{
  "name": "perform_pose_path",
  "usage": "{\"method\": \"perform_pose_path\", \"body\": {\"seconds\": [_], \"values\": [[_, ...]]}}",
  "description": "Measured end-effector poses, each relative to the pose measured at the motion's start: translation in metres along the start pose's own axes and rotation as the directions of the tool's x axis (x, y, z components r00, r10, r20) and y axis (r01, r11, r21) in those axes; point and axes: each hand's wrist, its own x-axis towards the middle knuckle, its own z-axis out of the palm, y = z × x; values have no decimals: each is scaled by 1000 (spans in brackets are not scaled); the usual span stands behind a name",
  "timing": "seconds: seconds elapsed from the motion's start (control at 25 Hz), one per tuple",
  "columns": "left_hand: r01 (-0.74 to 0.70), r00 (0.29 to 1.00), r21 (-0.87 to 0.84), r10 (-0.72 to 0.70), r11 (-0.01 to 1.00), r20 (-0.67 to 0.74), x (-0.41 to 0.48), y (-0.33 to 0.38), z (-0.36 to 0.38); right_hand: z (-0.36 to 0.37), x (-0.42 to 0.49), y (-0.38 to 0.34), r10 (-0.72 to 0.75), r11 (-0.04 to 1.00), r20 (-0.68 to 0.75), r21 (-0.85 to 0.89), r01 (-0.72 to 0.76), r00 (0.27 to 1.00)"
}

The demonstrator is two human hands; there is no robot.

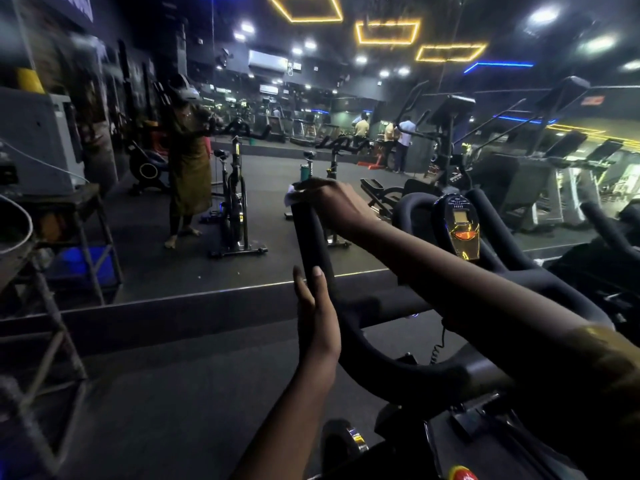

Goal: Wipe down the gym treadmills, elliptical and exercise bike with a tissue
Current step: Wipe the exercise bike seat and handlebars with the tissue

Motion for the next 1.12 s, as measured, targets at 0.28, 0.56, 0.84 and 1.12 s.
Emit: {"method": "perform_pose_path", "body": {"seconds": [0.28, 0.56, 0.84, 1.12], "values": [[-77, 995, 33, 79, 997, -61, 10, 6, 7, 10, -57, -11, -143, 990, 20, -3, 143, 990], [-45, 997, 19, 46, 999, -63, 7, 9, 6, 4, 6, 24, -8, 994, -104, 111, 19, 995], [-56, 997, 32, 58, 998, -53, 5, 13, 6, 23, -30, 23, 222, 927, -167, 340, -155, 961], [-56, 997, 57, 59, 997, -48, 9, 10, 5, -7, -100, 20, -29, 910, 144, 413, -34, 989]]}}
